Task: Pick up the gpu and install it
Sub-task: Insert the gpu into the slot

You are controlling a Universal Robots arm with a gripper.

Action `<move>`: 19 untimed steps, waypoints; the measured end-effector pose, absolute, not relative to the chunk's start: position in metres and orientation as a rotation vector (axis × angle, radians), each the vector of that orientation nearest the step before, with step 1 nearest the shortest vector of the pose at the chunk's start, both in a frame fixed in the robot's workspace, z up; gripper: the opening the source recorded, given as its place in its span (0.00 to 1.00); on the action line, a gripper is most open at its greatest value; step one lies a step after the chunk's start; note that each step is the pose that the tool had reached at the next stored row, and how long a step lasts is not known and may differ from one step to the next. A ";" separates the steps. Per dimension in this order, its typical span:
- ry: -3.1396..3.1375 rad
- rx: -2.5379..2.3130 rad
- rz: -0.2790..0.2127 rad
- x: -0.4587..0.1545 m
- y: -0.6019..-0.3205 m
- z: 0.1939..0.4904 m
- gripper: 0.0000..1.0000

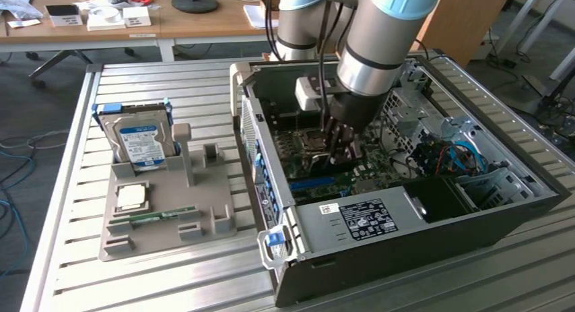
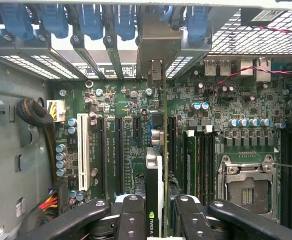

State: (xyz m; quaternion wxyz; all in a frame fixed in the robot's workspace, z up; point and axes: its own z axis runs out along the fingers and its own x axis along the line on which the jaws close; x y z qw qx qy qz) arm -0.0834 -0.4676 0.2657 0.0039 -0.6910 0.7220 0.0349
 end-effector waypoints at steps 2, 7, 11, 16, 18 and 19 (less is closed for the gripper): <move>2.263 -2.165 0.109 -0.084 -0.468 0.265 0.27; 2.263 -2.165 0.109 -0.084 -0.468 0.260 0.27; 2.263 -2.165 0.109 -0.085 -0.468 0.259 0.27; 2.263 -2.166 0.109 -0.085 -0.468 0.257 0.27; 2.263 -2.166 0.109 -0.085 -0.468 0.257 0.27; 2.263 -2.166 0.109 -0.085 -0.468 0.257 0.27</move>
